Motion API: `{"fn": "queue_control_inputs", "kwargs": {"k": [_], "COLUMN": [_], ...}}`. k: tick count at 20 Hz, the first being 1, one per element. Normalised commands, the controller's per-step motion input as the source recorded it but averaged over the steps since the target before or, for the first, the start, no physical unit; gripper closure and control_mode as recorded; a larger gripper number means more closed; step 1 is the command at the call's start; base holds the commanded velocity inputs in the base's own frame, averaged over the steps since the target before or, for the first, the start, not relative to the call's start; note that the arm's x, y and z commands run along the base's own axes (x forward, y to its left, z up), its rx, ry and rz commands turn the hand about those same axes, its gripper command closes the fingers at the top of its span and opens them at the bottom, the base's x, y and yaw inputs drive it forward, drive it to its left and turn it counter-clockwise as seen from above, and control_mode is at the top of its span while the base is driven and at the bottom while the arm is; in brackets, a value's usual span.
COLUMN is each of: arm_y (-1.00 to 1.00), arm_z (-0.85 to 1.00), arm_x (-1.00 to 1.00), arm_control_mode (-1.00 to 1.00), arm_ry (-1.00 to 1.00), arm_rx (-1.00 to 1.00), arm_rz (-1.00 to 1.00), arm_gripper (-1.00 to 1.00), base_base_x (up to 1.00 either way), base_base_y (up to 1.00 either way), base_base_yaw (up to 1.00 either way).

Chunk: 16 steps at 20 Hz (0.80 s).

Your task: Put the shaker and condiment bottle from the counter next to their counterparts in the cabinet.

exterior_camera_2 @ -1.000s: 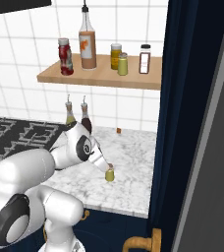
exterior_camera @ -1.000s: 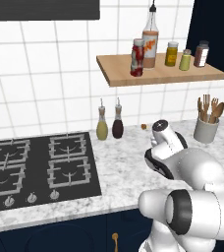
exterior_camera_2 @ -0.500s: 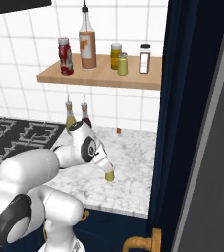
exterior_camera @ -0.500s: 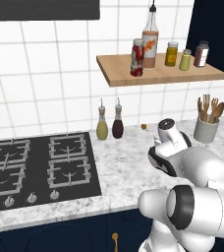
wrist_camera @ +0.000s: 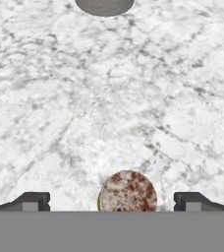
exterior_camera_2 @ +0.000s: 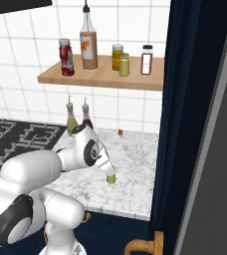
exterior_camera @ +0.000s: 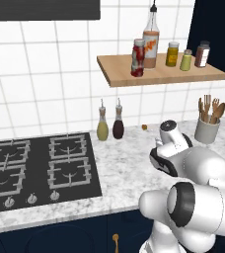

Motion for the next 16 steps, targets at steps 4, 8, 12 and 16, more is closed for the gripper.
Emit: {"fn": "queue_control_inputs", "kwargs": {"k": [4, 8, 12, 16], "arm_y": [-0.08, -0.04, -0.07, -0.15], "arm_z": [0.00, -0.18, -0.24, -0.20], "arm_x": [0.00, 0.00, 0.00, 0.00], "arm_control_mode": [-1.00, -1.00, -1.00, -1.00], "arm_ry": [0.00, 0.00, 0.00, 0.00], "arm_rx": [0.01, 0.00, 0.00, 0.03], "arm_rz": [0.00, 0.00, 0.00, 0.00], "arm_gripper": [-1.00, 1.00, 1.00, 1.00], "base_base_x": [0.00, 0.00, 0.00, 0.00], "base_base_y": [0.00, 0.00, 0.00, 0.00], "base_base_yaw": [0.00, 0.00, 0.00, 0.00]}}
